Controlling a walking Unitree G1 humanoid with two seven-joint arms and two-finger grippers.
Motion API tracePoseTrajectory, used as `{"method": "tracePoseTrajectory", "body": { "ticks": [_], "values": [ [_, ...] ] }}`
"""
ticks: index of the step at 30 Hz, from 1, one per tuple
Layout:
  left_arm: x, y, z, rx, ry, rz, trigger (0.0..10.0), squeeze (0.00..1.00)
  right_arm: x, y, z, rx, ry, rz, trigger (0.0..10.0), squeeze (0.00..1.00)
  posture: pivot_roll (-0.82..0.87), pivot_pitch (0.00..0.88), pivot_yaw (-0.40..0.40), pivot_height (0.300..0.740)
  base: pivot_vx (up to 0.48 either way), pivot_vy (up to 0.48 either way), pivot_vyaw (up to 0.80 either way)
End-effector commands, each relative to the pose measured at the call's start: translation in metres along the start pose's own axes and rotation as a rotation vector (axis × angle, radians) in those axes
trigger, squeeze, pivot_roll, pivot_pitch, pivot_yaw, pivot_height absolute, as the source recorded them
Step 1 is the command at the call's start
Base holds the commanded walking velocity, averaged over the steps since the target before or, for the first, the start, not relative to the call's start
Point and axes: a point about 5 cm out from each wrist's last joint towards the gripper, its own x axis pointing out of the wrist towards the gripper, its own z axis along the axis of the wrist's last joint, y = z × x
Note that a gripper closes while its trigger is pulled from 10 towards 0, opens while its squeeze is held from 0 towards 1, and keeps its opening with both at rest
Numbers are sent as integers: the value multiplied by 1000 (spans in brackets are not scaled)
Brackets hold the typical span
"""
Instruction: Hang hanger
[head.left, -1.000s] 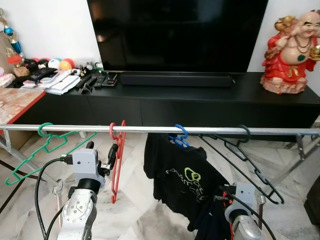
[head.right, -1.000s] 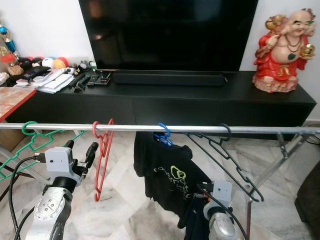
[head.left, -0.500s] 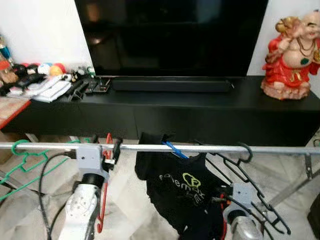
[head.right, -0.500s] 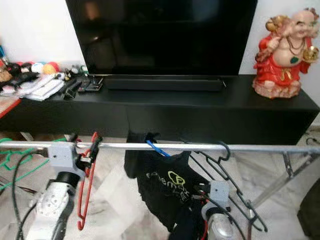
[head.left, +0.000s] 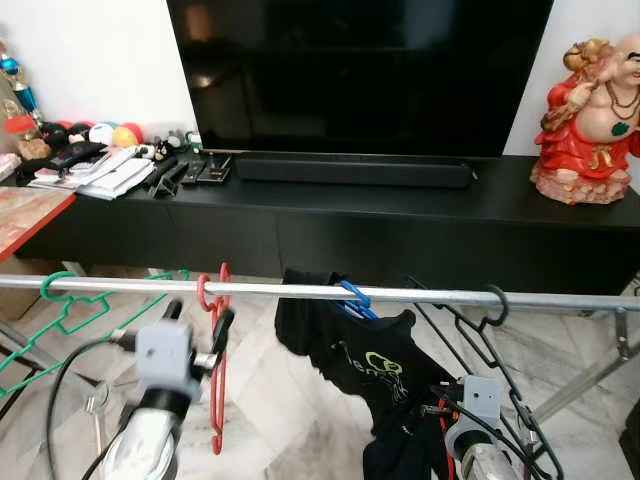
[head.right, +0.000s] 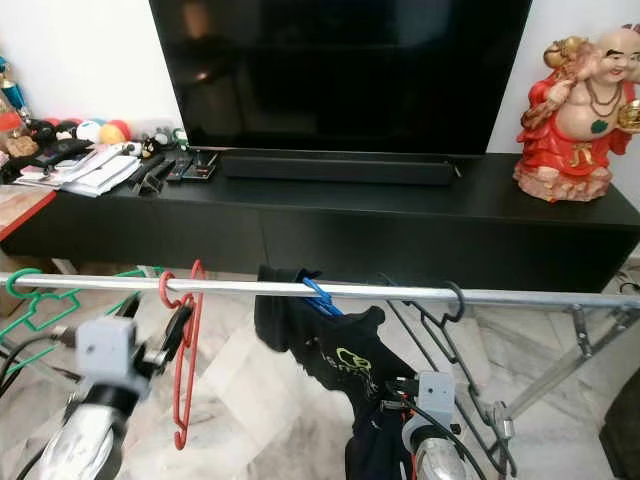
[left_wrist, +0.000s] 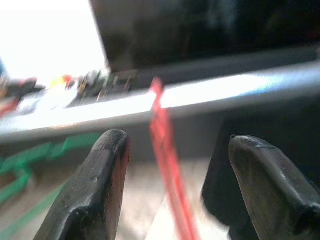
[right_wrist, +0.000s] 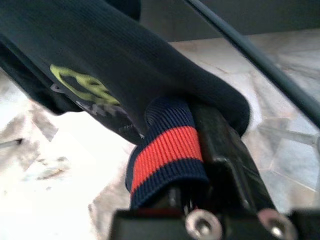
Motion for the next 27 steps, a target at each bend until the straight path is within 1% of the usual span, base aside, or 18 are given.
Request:
{"method": "tracePoseTrajectory", "body": {
  "ticks": [1, 2, 3, 5, 6, 7, 8, 9, 10, 11, 12, 15, 17, 20, 23, 24, 25, 27],
  "values": [
    [-2, 10, -3, 25, 38, 42, 10000, 0, 2, -1, 8, -3, -44, -6, 10000, 0, 40, 8, 47, 740, 0, 0, 0],
    [-2, 12, -18, 6, 151, 44, 10000, 0, 2, -1, 8, -3, -42, -5, 10000, 0, 47, 12, 41, 740, 0, 0, 0],
    [0, 11, -24, -23, 193, 37, 10000, 0, 2, 0, 8, -4, -41, -5, 10000, 0, 43, 15, 39, 740, 0, 0, 0],
    [6, 4, -41, -75, 349, -33, 10000, 0, 3, 1, 8, -4, -37, -3, 10000, 0, 48, 21, 33, 740, 0, 0, 0],
    [13, 4, -41, -37, 337, -49, 10000, 0, 3, 1, 8, -3, -37, -3, 10000, 0, 37, 17, 30, 740, 0, 0, 0],
    [13, 4, -41, -37, 337, -49, 10000, 0, 3, 1, 8, -3, -37, -3, 10000, 0, 37, 17, 30, 740, 0, 0, 0],
    [24, 3, -33, -7, 276, -50, 10000, 290, 3, 3, 8, -1, -39, -1, 10000, 0, 30, 18, 29, 740, 0, 0, 0],
    [32, 3, -25, -11, 238, -38, 10000, 1000, 4, 3, 10, 1, -45, 0, 10000, 0, 31, 18, 29, 740, 0, 0, 0],
    [32, 3, -25, -11, 238, -38, 10000, 1000, 4, 3, 10, 1, -45, 0, 10000, 0, 31, 18, 29, 740, 0, 0, 0],
    [41, 0, -16, -24, 213, -57, 10000, 1000, 5, 3, 12, 0, -50, -2, 10000, 0, 26, 22, 30, 740, 0, 0, 0],
    [44, -1, -13, -26, 205, -65, 10000, 1000, 5, 2, 12, 0, -51, -4, 10000, 0, 22, 22, 30, 740, 0, 0, 0],
    [44, -1, -8, -3, 219, -82, 10000, 1000, 5, -1, 14, 2, -55, -14, 10000, 0, 18, 28, 28, 740, 0, 0, 0],
    [44, 1, -6, -5, 223, -78, 10000, 1000, 5, -2, 14, 2, -57, -15, 10000, 0, 17, 33, 27, 740, 0, 0, 0],
    [48, 6, -5, 6, 278, -71, 10000, 1000, 4, -4, 13, 4, -52, -19, 10000, 0, 17, 37, 25, 740, 0, 0, 0],
    [56, 10, -9, 15, 373, -59, 10000, 1000, 4, -4, 12, 16, -47, -24, 10000, 0, 13, 40, 21, 740, 0, 0, 0],
    [59, 11, -8, 10, 377, -47, 10000, 1000, 4, -4, 12, 17, -46, -24, 10000, 0, 13, 41, 19, 740, 0, 0, 0],
    [67, 8, -2, -14, 368, -46, 10000, 1000, 4, -4, 13, 18, -47, -22, 10000, 0, 12, 41, 18, 740, 0, 0, 0],
    [71, 4, 1, -35, 366, -65, 10000, 1000, 5, -4, 13, 18, -49, -21, 10000, 0, 13, 42, 17, 740, 0, 0, 0]
  ]
}}
